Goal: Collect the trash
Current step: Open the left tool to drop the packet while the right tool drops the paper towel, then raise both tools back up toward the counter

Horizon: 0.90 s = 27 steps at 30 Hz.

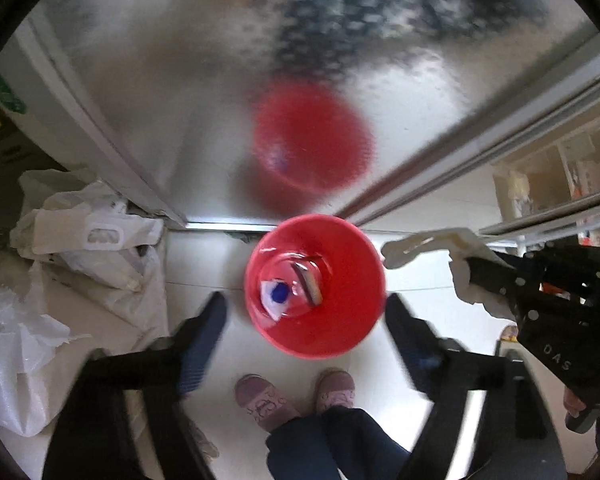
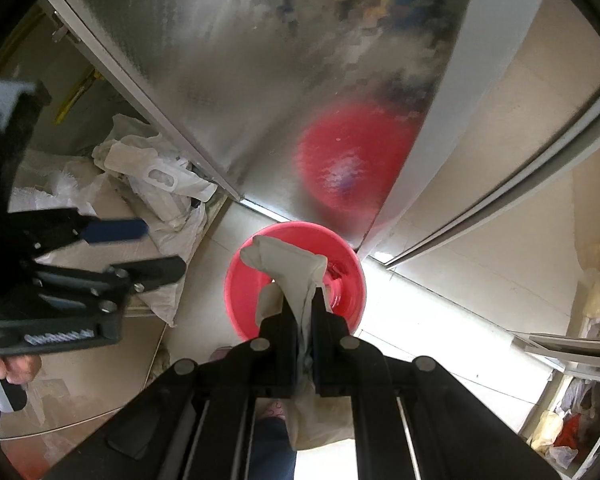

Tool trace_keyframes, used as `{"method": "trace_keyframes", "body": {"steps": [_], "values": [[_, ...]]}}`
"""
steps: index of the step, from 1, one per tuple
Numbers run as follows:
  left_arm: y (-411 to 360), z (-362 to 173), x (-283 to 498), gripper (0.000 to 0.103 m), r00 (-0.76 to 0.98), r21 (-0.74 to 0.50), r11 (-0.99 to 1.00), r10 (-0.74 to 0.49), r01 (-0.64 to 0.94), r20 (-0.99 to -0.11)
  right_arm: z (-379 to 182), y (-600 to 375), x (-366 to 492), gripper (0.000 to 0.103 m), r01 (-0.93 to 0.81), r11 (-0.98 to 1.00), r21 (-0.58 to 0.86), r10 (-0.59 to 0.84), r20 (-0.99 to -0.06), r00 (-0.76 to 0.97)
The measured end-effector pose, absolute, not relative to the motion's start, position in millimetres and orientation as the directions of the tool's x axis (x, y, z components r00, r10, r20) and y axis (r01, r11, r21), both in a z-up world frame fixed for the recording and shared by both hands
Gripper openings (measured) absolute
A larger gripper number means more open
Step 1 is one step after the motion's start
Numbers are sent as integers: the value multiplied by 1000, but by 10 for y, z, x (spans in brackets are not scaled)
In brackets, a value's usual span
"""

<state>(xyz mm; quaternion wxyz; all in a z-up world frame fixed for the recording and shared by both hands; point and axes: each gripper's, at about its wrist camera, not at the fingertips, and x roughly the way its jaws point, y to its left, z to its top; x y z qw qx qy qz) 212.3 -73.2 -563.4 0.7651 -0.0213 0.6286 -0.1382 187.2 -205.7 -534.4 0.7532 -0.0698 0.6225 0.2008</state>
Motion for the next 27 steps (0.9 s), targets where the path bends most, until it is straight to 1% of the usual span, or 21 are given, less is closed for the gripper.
{"method": "trace_keyframes", "body": {"steps": [1,2,3,8,11,16,18,20,23,24,26,27], "values": [[-714,-5642,2121,86,178,-198,963,-231,185,-957,-5354,-2068,1878,5,-392,908,149,219,-966,139],[-696,-5669,2120,89,180,-186,965,-220,186,-959,-5382,-2062,1882,5,-393,906,154,221,-966,133],[-689,-5700,2115,93,177,-162,968,-196,189,-964,-5420,-2051,1886,5,-396,905,157,224,-966,127],[-612,-5851,2124,103,167,-121,978,-150,173,-974,-5619,-1961,1914,5,-411,898,159,219,-970,102],[-560,-5923,2132,103,170,-113,981,-140,159,-975,-5760,-1882,1947,6,-430,889,159,214,-973,82],[-479,-6008,2125,103,163,-139,983,-158,122,-974,-5902,-1776,2011,8,-466,873,142,191,-980,60],[-476,-6017,2110,103,157,-138,983,-157,124,-975,-5929,-1755,2015,19,-483,866,128,174,-983,51],[-475,-6003,2096,103,156,-132,983,-151,124,-976,-5924,-1764,2021,50,-490,863,122,166,-985,48],[-484,-5926,2085,103,164,-124,984,-144,127,-976,-5808,-1804,1993,69,-494,863,107,167,-983,79],[-489,-5870,2075,103,170,-123,984,-144,129,-975,-5771,-1822,1983,73,-496,862,106,168,-982,83],[-511,-5761,2066,103,181,-114,985,-137,131,-974,-5651,-1861,1955,85,-496,861,112,177,-980,87],[-523,-5673,2052,103,191,-108,985,-132,132,-973,-5601,-1884,1947,88,-497,860,114,180,-980,86]]}}
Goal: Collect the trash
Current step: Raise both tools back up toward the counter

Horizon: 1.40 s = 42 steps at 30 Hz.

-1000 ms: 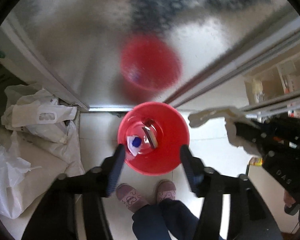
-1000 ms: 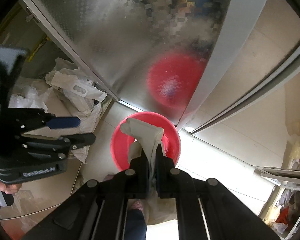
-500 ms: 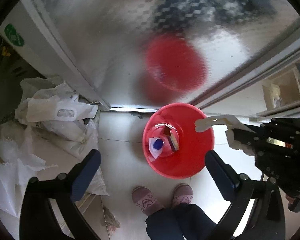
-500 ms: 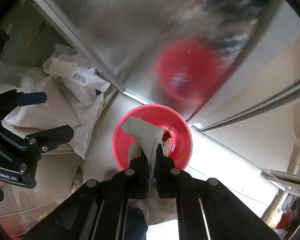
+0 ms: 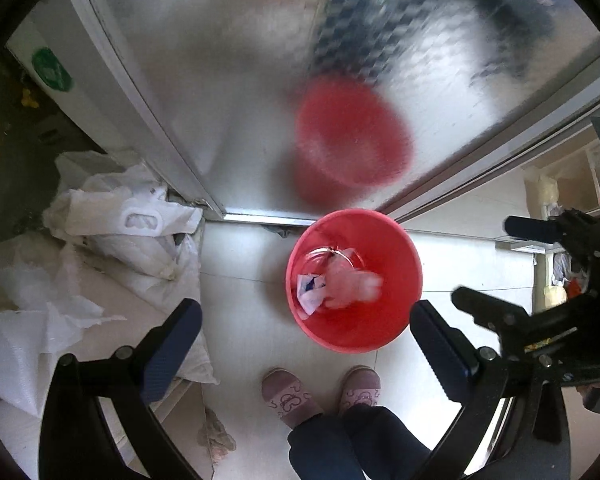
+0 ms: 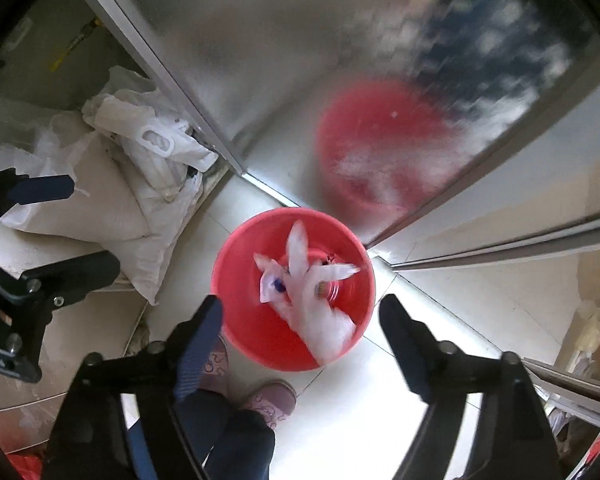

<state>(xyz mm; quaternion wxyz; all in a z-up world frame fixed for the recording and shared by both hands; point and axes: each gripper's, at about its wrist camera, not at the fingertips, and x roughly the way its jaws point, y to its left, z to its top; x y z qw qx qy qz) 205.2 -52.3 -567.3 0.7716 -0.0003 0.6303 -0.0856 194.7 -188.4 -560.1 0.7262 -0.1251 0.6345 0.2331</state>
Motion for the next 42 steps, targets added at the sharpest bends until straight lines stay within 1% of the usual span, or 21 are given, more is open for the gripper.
{"method": "trace_keyframes", "body": {"steps": [2,4,5,8,10,12,15,19,24,31,38,42], "values": [[-545,-5507,2012,103,205,-107,985,-133,134,-970,-5405,-1919,1894,97,-501,859,103,178,-979,104],[-578,-5296,1954,103,209,-106,984,-134,140,-969,-5197,-1958,1844,101,-508,856,90,176,-976,125],[-587,-5155,1919,103,216,-109,984,-138,140,-967,-5084,-1975,1819,102,-510,856,87,177,-975,131],[-623,-4606,1783,103,249,-104,984,-137,144,-959,-4648,-2017,1711,102,-522,849,84,188,-971,149],[-633,-4302,1713,103,272,-101,985,-135,138,-953,-4278,-2053,1626,102,-536,841,73,196,-965,176],[-659,-3851,1642,103,309,-88,986,-127,139,-942,-3930,-2122,1561,102,-538,841,61,199,-959,203],[-645,-3324,1571,103,351,-80,988,-122,132,-928,-3402,-2219,1494,102,-528,848,55,216,-944,249],[-662,-2806,1555,103,377,-89,989,-129,121,-917,-2770,-2323,1521,102,-484,873,65,241,-919,311],[-647,-2082,1641,103,461,-73,992,-112,103,-880,-2095,-2391,1656,102,-433,898,72,261,-881,394],[-504,-1511,1985,103,537,-43,996,-78,78,-840,-1406,-2329,1964,102,-411,911,45,270,-818,508],[-240,-1195,2602,103,582,-37,997,-67,64,-811,-1254,-2085,2403,102,-421,906,51,289,-801,524],[-66,-1176,3025,103,574,-40,997,-70,65,-816,-1174,-1891,2794,102,-432,900,51,296,-799,523]]}}
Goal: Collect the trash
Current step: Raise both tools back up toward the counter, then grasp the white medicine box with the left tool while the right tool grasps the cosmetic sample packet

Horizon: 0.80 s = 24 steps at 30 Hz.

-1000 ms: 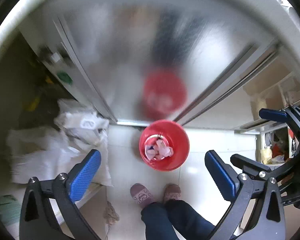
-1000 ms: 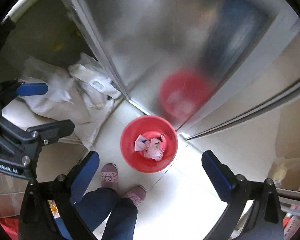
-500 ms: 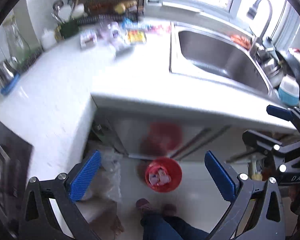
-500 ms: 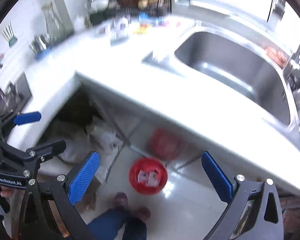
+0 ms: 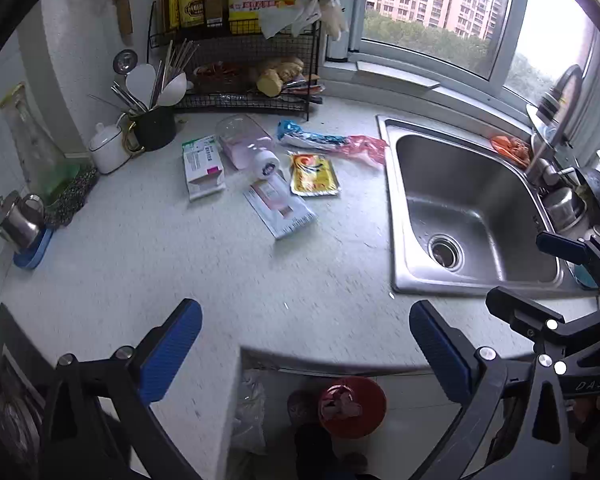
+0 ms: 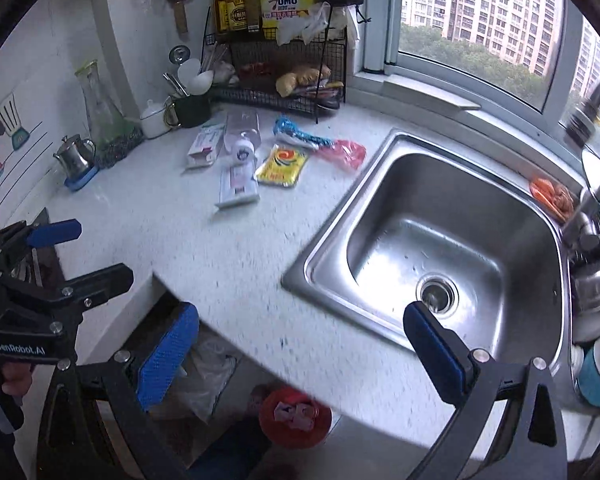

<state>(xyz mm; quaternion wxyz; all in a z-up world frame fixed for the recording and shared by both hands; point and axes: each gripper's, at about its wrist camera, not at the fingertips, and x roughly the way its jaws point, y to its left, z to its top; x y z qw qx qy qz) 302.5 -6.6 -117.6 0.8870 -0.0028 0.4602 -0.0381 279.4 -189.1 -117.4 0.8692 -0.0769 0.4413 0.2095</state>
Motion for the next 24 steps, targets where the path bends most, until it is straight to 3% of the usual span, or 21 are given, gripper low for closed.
{"method": "trace_keyframes", "body": {"steps": [12,24], "values": [[696,-1494,4138,103,472,-58,997,-77,54,-878,-1323,-1026,3788,102,-507,858,85,328,-851,411],[1042,-1904,4101,103,386,-87,995,-97,42,-917,-1716,-470,3914,100,-712,702,-21,290,-904,312]]}}
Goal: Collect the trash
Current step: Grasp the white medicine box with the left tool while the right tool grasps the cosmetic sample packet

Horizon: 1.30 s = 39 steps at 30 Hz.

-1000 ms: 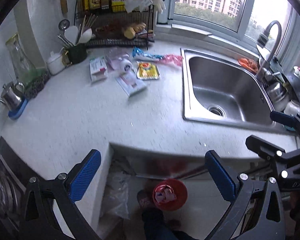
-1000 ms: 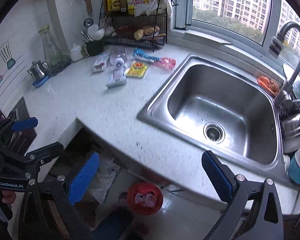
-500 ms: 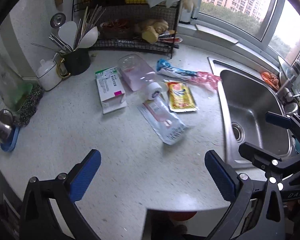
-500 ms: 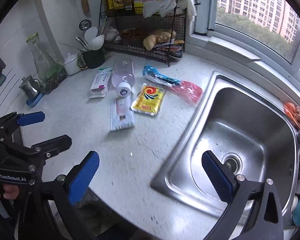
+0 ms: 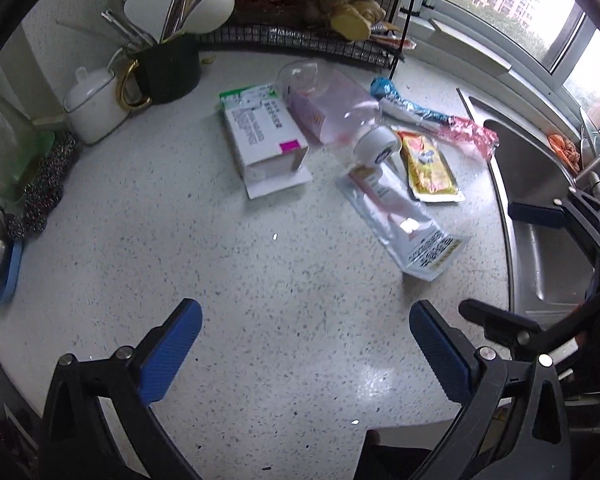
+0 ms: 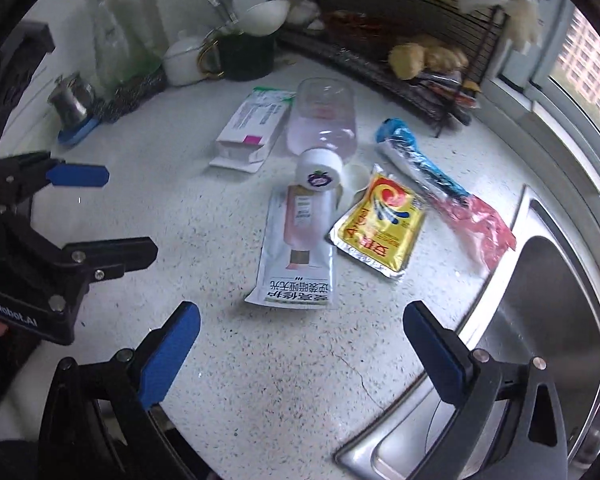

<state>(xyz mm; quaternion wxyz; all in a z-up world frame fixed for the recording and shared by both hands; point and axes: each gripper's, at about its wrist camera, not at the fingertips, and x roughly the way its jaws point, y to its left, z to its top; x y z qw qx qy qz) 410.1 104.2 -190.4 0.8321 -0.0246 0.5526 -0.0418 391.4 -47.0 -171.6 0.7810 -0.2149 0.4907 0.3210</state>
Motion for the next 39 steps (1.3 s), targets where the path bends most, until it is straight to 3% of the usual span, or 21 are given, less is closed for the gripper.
{"method": "trace_keyframes", "body": {"steps": [9,12,14,17,22,31,39], "values": [[1044,-2164,4034,103,352,-127,992,-128,26,-927,-2080,-253,3943,64,-811,575,-102,228,-933,279],[1011,-2186,4066,103,351,-127,991,-131,37,-927,-2139,-184,3938,46,-834,538,-119,216,-938,273],[997,-2188,4093,103,351,-128,991,-134,40,-927,-2173,-146,3919,26,-849,518,-105,219,-943,250],[1005,-2163,4120,103,350,-135,990,-140,40,-926,-2156,-112,3828,12,-866,490,-104,241,-938,249],[1114,-2027,4170,103,366,-142,989,-143,28,-920,-2046,-86,3673,3,-847,531,-36,303,-925,229],[1373,-1778,4501,103,391,-185,983,-165,-14,-905,-1612,-278,3791,1,-666,714,217,438,-881,182],[1426,-1947,5082,103,366,-207,975,-164,-80,-916,-1525,-230,4515,1,-461,834,303,435,-876,210]]}}
